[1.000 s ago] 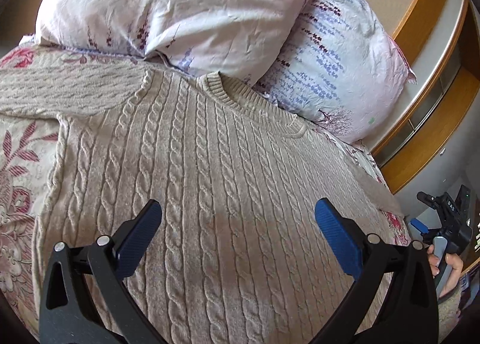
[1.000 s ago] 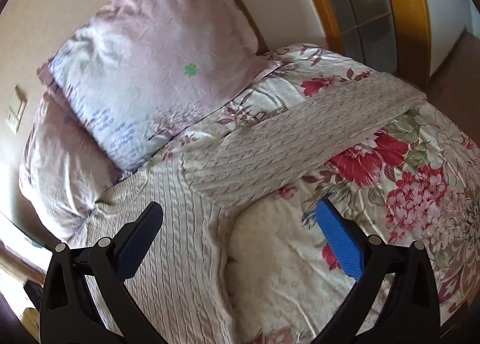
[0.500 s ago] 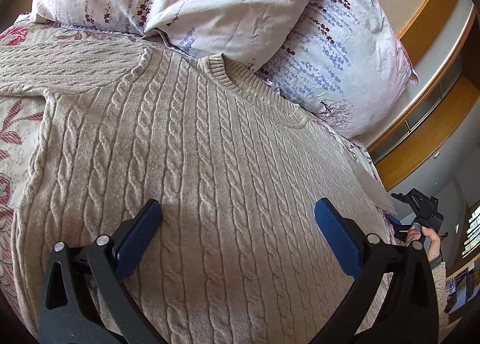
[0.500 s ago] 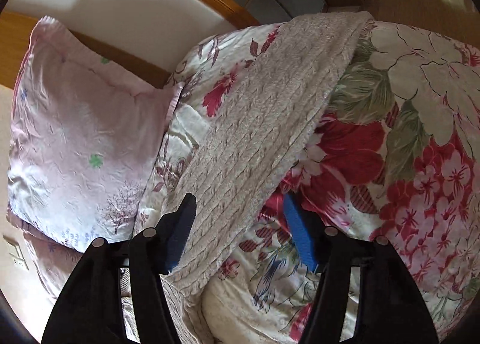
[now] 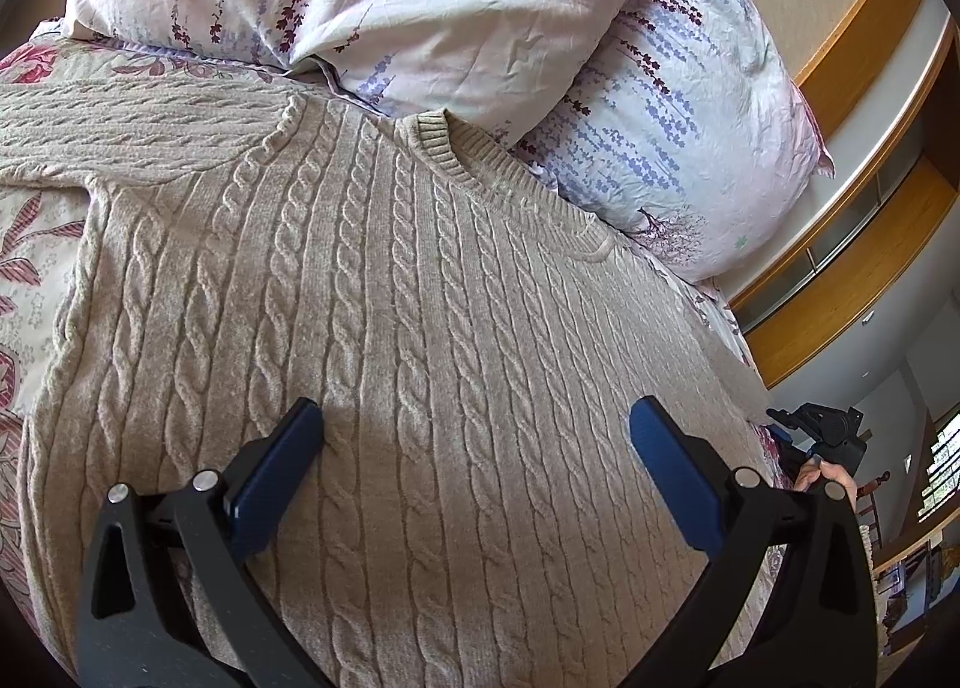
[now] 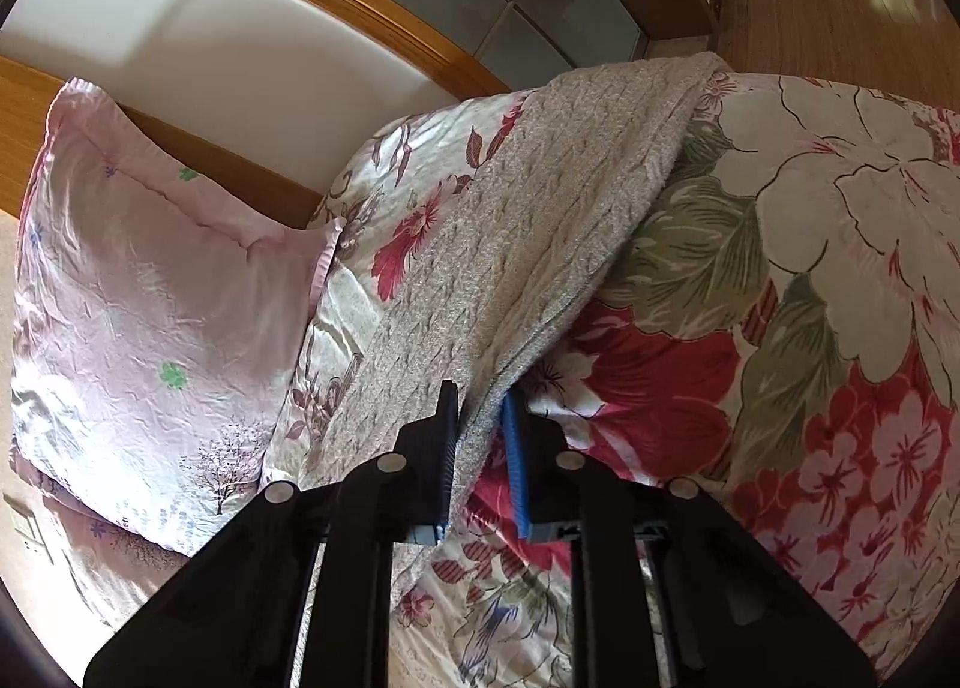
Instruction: Fold small clothes
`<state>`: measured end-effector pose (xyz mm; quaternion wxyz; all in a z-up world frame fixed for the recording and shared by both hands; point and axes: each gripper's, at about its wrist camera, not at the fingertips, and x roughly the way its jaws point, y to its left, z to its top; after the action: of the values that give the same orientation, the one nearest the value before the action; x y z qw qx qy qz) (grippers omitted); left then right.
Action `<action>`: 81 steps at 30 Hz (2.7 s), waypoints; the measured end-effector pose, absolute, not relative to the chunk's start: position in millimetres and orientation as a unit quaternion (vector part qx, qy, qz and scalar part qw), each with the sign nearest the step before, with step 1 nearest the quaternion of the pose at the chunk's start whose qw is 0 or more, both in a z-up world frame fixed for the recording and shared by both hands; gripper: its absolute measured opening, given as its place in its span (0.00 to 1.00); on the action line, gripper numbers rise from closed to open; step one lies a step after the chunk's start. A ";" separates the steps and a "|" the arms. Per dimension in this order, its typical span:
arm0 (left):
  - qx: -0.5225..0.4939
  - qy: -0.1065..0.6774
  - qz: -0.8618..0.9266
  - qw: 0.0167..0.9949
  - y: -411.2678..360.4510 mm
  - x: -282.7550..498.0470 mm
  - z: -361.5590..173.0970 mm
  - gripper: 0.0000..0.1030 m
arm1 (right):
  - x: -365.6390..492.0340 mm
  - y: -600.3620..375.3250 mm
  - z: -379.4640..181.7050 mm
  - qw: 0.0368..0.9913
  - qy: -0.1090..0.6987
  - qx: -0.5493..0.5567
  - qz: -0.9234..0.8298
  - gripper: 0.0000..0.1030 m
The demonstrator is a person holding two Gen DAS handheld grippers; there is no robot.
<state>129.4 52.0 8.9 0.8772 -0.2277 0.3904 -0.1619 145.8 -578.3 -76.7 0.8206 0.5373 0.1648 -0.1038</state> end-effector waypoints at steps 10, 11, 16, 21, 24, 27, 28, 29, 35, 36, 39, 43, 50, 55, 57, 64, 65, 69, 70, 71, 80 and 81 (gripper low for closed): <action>-0.229 0.390 -0.162 0.877 52.7 129.5 9.7 0.98 | 135.4 -547.7 -22.5 0.884 0.099 0.455 -0.051 0.10; -0.230 0.390 -0.162 0.877 52.9 129.0 9.7 0.98 | 135.9 -540.8 -14.1 0.891 0.091 0.444 -0.038 0.10; -0.231 0.390 -0.162 0.877 53.2 129.2 10.1 0.98 | 143.5 -497.4 13.7 0.914 0.075 0.398 0.032 0.10; -0.232 0.390 -0.162 0.877 53.3 128.9 10.2 0.98 | 162.1 -435.8 20.7 0.924 0.106 0.348 0.117 0.10; -0.234 0.389 -0.162 0.876 53.8 128.5 10.7 0.98 | 175.3 -395.4 9.0 0.921 0.146 0.322 0.164 0.10; -0.234 0.389 -0.162 0.876 53.8 128.4 10.9 0.98 | 186.5 -361.3 -12.2 0.912 0.196 0.306 0.193 0.10; -0.234 0.389 -0.162 0.876 53.9 128.4 11.0 0.98 | 190.8 -352.0 -19.2 0.910 0.213 0.298 0.193 0.10; -0.234 0.389 -0.162 0.876 53.9 128.4 11.0 0.98 | 192.4 -343.5 -24.5 0.910 0.225 0.290 0.192 0.10; -0.236 0.388 -0.162 0.876 54.2 127.6 11.8 0.98 | 203.9 -327.5 -41.5 0.904 0.293 0.260 0.173 0.11; -0.236 0.388 -0.162 0.876 54.2 127.6 11.9 0.98 | 204.7 -328.6 -43.0 0.899 0.303 0.263 0.173 0.12; -0.238 0.388 -0.163 0.876 54.8 127.2 12.3 0.98 | 201.9 -341.8 -44.9 0.878 0.313 0.308 0.190 0.39; -0.242 0.386 -0.164 0.875 55.4 126.3 13.1 0.98 | 179.2 -369.2 -36.2 0.870 0.277 0.362 0.190 0.59; -0.244 0.385 -0.163 0.875 55.8 126.4 13.5 0.98 | 145.7 -452.7 -48.3 0.856 0.221 0.465 0.045 0.59; -0.245 0.384 -0.163 0.875 56.2 126.0 13.3 0.98 | 158.2 -483.3 -69.0 0.819 0.233 0.525 0.000 0.59; -0.245 0.384 -0.163 0.875 56.4 126.0 13.4 0.98 | 164.3 -486.3 -73.4 0.814 0.231 0.532 -0.003 0.58; -0.246 0.384 -0.162 0.875 57.1 125.5 14.0 0.98 | 185.2 -489.7 -75.6 0.811 0.211 0.546 -0.017 0.38; -0.247 0.384 -0.162 0.875 56.9 125.4 14.2 0.98 | 186.9 -490.7 -75.7 0.813 0.210 0.542 -0.023 0.32; -0.249 0.383 -0.163 0.875 57.6 124.8 15.0 0.98 | 194.2 -489.5 -73.4 0.824 0.223 0.520 -0.037 0.13; -0.250 0.382 -0.163 0.874 58.1 124.5 15.1 0.98 | 194.4 -488.4 -72.7 0.825 0.223 0.518 -0.035 0.12; -0.251 0.382 -0.163 0.874 57.7 124.5 15.3 0.98 | 193.1 -487.0 -70.6 0.828 0.218 0.515 -0.035 0.11; -0.258 0.378 -0.164 0.874 59.2 123.3 15.7 0.98 | 181.0 -440.2 -5.0 0.875 0.153 0.457 0.052 0.11; -0.259 0.377 -0.164 0.874 59.1 123.2 15.9 0.98 | 182.5 -429.9 2.4 0.877 0.149 0.451 0.071 0.11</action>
<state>123.2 59.1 15.9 0.8738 -0.2589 0.3774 -0.1641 182.5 -429.9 2.4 0.8772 0.4508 0.1491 0.0715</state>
